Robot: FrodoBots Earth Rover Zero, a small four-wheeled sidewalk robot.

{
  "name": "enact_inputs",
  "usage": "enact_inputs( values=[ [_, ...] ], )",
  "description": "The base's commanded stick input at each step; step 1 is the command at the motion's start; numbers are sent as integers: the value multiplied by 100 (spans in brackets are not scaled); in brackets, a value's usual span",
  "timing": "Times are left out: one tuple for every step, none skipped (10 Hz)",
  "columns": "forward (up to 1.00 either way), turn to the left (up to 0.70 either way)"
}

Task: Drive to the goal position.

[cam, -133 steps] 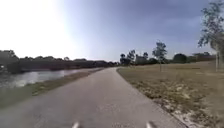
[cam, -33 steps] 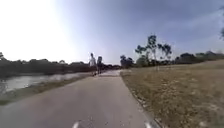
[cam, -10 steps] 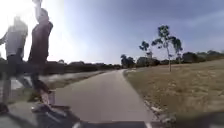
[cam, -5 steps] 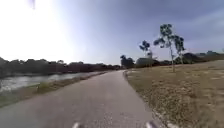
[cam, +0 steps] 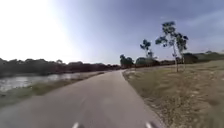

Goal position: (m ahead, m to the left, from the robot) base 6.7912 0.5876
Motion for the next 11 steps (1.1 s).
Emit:
enact_inputs(
  values=[
    [100,3],
    [100,3],
    [100,3],
    [100,3],
    [100,2],
    [100,2],
    [100,2],
    [100,2],
    [100,2],
    [100,2],
    [100,2]
  ],
)
